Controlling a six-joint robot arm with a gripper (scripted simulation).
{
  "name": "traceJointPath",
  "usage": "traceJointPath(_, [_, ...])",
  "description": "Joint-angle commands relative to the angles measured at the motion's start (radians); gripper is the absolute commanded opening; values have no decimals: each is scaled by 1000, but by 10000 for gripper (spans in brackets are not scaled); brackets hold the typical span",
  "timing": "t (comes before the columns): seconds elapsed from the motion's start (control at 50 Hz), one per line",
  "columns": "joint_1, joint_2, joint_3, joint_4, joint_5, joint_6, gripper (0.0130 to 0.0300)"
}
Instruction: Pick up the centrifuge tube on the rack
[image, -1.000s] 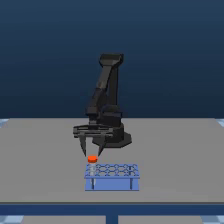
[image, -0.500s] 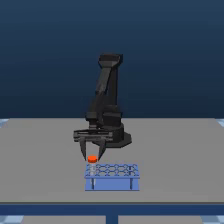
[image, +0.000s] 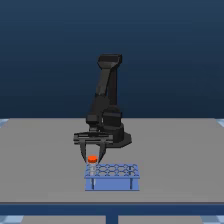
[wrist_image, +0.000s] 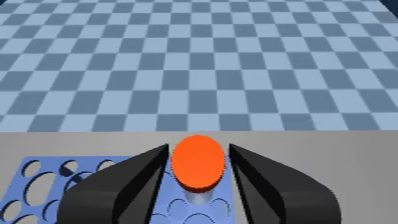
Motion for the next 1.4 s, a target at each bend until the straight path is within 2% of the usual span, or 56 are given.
traceJointPath(0.02, [0, 0, 0, 3, -5, -8, 300])
traceJointPath(0.14, [0, 0, 0, 3, -5, -8, 300])
traceJointPath(0.16, [0, 0, 0, 3, -5, -8, 130])
traceJointPath(0.84, [0, -7, -3, -20, 3, 16, 130])
traceJointPath(1.14, [0, -31, -15, -110, 25, 110, 130])
traceJointPath(1.4, [0, -64, -35, -269, 52, 276, 130])
